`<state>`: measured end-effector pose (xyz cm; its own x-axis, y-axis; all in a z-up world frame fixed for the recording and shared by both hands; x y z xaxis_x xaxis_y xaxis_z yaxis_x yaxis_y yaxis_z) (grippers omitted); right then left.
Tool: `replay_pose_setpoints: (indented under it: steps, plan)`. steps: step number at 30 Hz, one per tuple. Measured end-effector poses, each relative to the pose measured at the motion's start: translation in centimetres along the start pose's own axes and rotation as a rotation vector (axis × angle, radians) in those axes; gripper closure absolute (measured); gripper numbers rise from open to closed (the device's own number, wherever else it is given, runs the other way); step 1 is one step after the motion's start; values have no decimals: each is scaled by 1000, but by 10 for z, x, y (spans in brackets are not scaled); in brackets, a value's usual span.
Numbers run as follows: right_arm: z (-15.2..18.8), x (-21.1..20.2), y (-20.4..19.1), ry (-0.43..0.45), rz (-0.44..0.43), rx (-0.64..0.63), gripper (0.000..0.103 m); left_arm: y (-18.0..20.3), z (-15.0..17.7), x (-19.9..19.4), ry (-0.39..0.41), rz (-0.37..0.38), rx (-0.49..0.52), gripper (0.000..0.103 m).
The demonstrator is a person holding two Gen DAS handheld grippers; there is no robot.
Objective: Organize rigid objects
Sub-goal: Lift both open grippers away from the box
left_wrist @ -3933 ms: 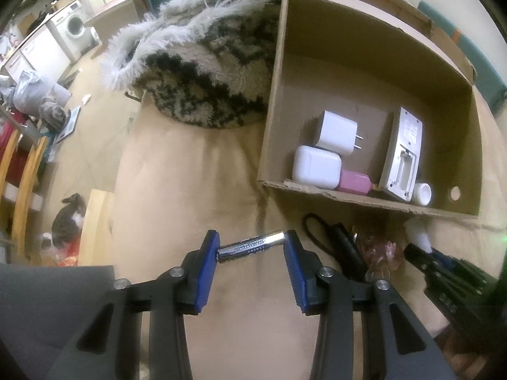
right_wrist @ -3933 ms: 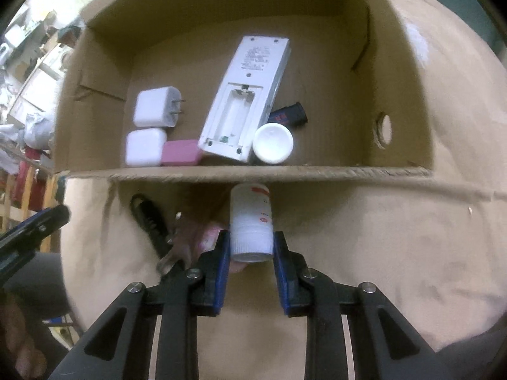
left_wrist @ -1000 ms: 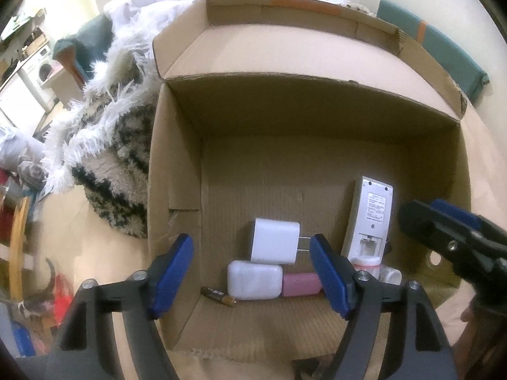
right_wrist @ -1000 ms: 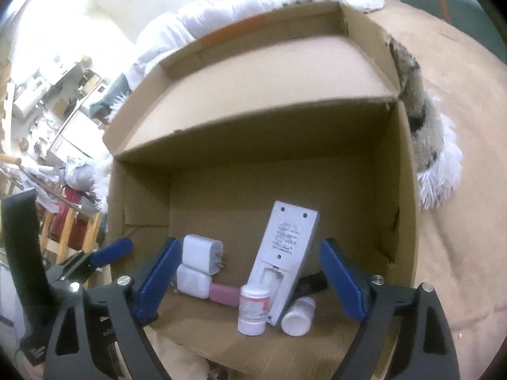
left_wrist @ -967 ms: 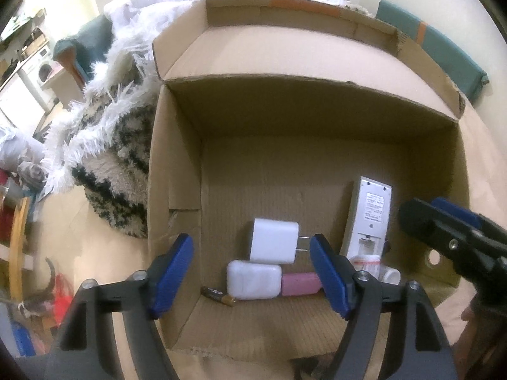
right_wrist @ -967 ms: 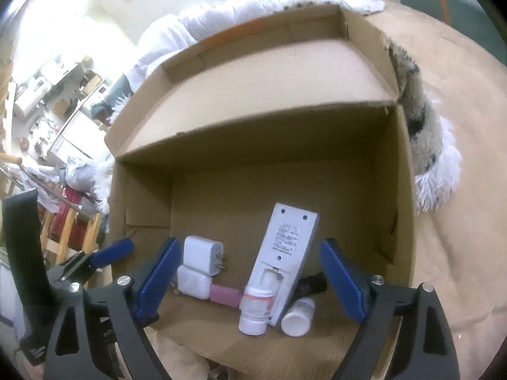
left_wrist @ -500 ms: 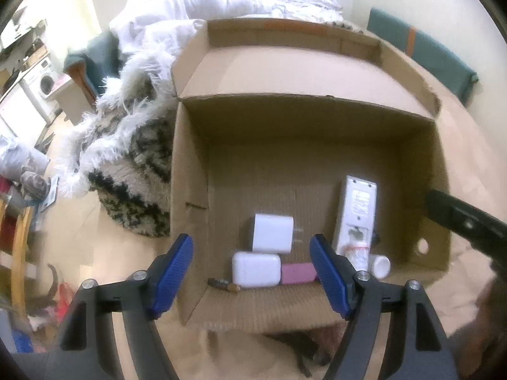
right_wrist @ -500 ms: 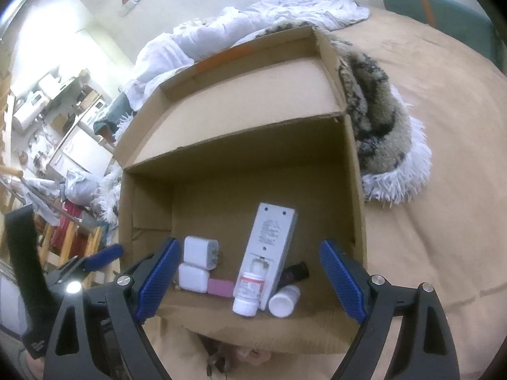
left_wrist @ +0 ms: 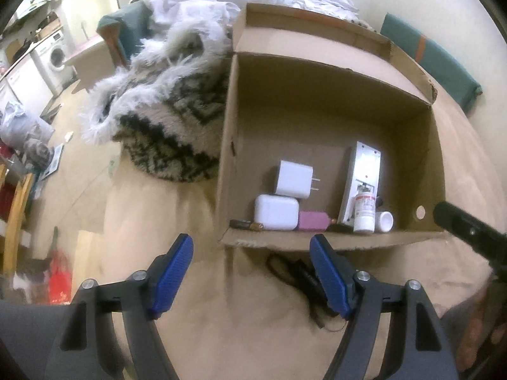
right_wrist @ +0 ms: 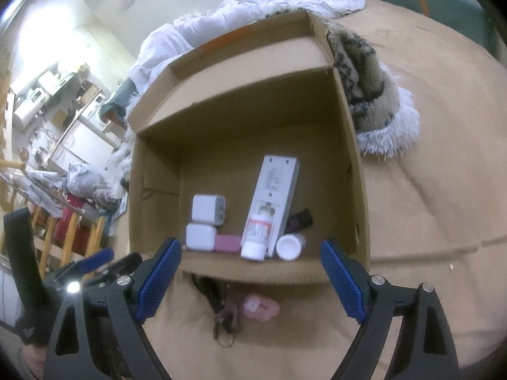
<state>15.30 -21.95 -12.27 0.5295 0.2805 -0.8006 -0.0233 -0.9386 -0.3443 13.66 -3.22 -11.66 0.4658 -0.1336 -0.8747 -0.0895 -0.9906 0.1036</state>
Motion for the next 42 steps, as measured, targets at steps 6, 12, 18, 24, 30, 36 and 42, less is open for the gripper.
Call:
replay_pose_setpoints:
  steps: [6, 12, 18, 24, 30, 36, 42]
  plan:
    - [17, -4, -3, -10, 3, 2, 8, -11, 14, -7, -8, -4, -43, 29]
    - [30, 1, -2, -47, -4, 22, 8, -28, 28, -6, -34, -45, -105, 29]
    - [39, 18, 10, -119, 16, 93, 8, -43, 37, 10, -98, -51, -188, 29]
    - [44, 29, 23, -167, 24, 171, 8, -31, 45, 33, -166, -21, -205, 29]
    - [44, 34, 26, -183, 4, 208, 8, 13, 51, 75, -256, 95, -230, 30]
    - [43, 33, 28, -178, 1, 219, 8, 36, 63, 109, -341, 154, -291, 38]
    - [42, 36, 29, -187, -8, 229, 8, 41, 68, 112, -362, 222, -320, 86]
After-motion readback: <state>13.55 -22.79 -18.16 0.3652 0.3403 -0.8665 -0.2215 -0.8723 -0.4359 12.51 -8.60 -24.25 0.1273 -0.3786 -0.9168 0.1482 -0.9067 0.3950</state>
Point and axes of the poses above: each gripper's, at about its wrist camera, not at the fingertips, and x roughly the way its jaws point, y to its right, z to its underside, the point moved 8 cm from there along x, roughly the way its jaws point, and after that the axes turned 5 degrees about z, right-handed, at the moved point
